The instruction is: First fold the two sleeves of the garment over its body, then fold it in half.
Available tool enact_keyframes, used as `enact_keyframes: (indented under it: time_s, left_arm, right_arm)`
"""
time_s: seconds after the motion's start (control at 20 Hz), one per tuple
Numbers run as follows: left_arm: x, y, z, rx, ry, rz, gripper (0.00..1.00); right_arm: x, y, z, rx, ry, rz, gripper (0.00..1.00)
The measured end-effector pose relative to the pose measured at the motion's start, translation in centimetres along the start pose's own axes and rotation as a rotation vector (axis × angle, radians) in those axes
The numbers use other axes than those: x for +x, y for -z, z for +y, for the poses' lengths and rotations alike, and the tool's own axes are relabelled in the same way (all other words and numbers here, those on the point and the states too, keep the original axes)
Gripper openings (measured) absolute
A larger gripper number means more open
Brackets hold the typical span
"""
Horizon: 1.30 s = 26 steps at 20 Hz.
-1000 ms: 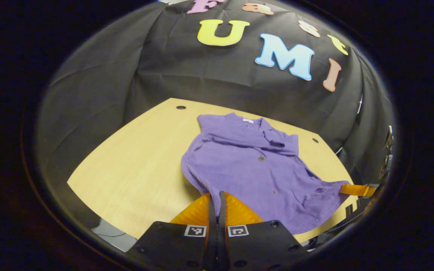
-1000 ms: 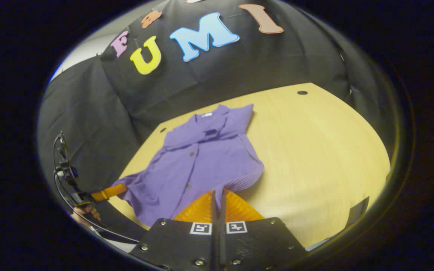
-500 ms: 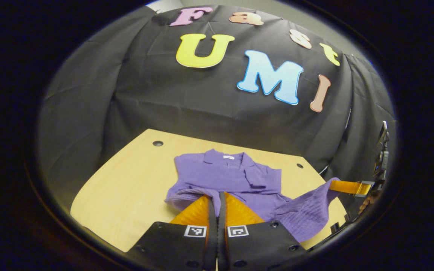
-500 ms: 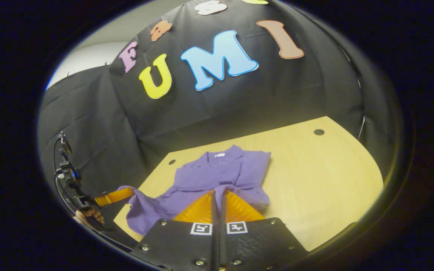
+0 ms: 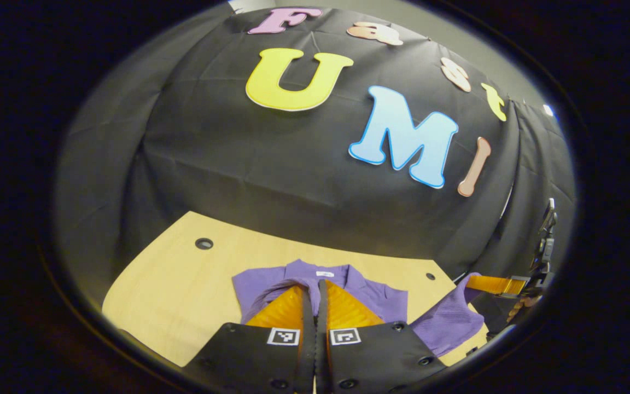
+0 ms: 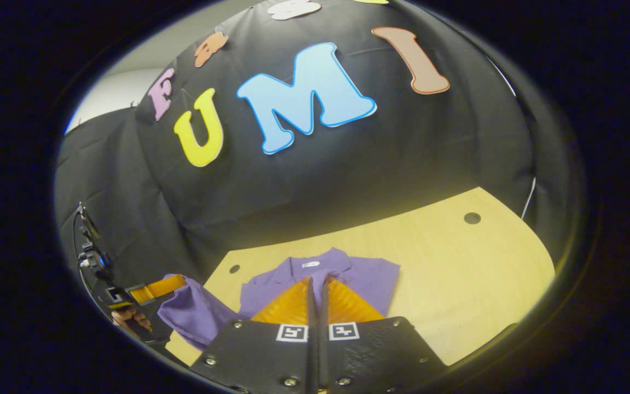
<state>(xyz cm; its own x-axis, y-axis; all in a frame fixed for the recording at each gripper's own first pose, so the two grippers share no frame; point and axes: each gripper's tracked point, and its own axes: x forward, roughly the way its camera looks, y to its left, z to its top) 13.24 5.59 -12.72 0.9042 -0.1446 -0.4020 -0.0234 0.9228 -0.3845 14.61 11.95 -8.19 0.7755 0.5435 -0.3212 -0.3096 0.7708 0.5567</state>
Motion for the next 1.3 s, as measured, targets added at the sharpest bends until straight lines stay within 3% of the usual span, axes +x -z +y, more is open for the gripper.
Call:
enact_keyframes:
  time_s: [0.5, 0.8, 1.15, 1.3]
  left_arm:
    - [14.0, -0.8, 5.1, 0.110, -0.029, 0.039, 0.06]
    - [21.2, 2.2, 8.5, 0.192, -0.084, 0.087, 0.06]
    - [24.6, 5.1, 9.8, 0.237, -0.114, 0.122, 0.06]
    - [24.8, 5.2, 9.6, 0.266, -0.125, 0.133, 0.15]
  right_arm:
    - [10.0, -2.7, -5.2, 0.038, 0.161, -0.012, 0.00]
    - [16.1, -2.2, -9.0, 0.048, 0.264, 0.012, 0.00]
    - [19.4, 0.2, -11.2, 0.062, 0.345, 0.072, 0.00]
    - [19.5, 0.4, -11.0, 0.033, 0.361, 0.079, 0.02]
